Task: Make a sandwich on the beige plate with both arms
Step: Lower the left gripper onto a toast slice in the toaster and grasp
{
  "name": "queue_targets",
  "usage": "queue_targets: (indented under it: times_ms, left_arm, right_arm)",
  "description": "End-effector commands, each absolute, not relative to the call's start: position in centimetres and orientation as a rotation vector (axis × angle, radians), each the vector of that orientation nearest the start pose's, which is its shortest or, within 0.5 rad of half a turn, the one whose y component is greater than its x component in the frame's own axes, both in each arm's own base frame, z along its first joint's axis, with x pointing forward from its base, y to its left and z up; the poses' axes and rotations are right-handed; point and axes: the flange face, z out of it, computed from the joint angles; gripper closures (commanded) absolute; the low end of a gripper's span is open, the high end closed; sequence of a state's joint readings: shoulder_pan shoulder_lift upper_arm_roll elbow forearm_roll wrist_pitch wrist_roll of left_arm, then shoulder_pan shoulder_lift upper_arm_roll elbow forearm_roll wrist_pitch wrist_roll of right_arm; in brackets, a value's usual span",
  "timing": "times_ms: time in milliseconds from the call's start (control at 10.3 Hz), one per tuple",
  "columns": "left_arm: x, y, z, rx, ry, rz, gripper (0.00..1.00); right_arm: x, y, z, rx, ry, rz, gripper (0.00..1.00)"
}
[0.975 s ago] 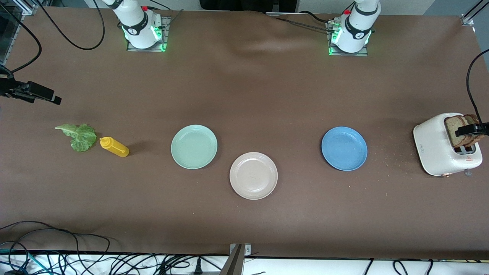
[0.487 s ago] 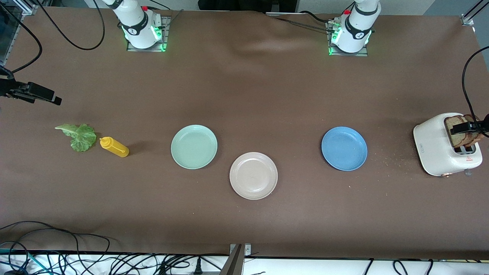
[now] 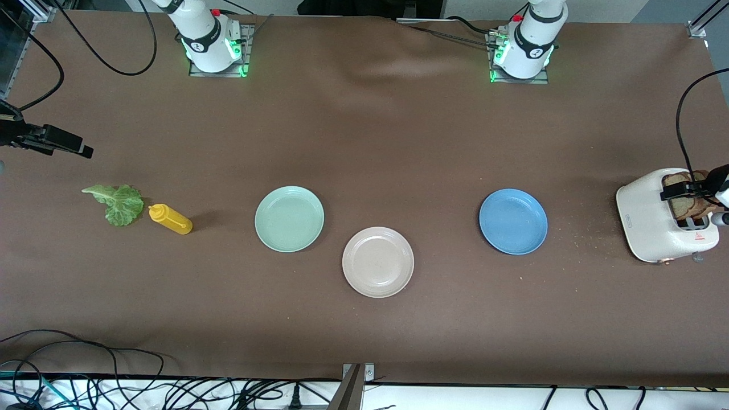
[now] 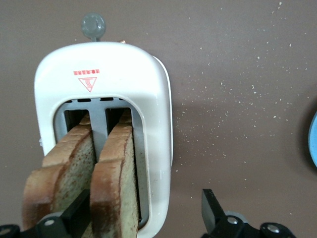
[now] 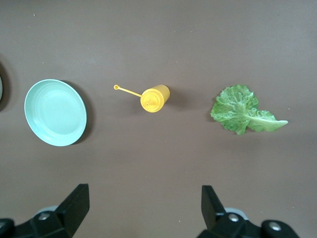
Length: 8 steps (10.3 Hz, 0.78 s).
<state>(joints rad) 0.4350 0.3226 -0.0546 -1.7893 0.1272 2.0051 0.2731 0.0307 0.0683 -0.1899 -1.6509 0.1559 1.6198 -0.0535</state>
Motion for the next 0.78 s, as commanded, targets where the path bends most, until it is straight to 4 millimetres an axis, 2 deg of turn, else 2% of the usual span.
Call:
queue_targets:
  times_ms: [0,97,195,292,390,682]
  left_arm:
    - [56.5,24.6,36.6,-3.07,-0.077,0.181,0.35]
    - [56.2,25.0,36.7,-3.066,-0.068,0.189,0.49]
    - [56.0,25.2,37.2,-3.061,-0.036,0.189,0.64]
    - [55.6,25.8,37.6,-3.063,-0.007,0.195,0.85]
    - [55.1,26.6,37.8,-3.065,-0.001,0.199,1.0]
    - [55.3,26.7,38.3,-3.066,0.023,0.188,1.0]
  right_arm:
    - [56.8,-7.4,56.1,-2.978,0.162,0.146,0.0]
    - [56.6,-7.8,56.6,-2.982,0.166,0.148,0.0]
    - [56.1,-9.2,58.1,-2.998,0.193,0.14,0.0]
    - [55.7,-10.2,59.8,-3.004,0.217,0.138,0.0]
    - [55.2,-11.8,60.5,-3.011,0.257,0.135,0.0]
    - [53.3,-14.9,61.2,-2.986,0.347,0.221,0.0]
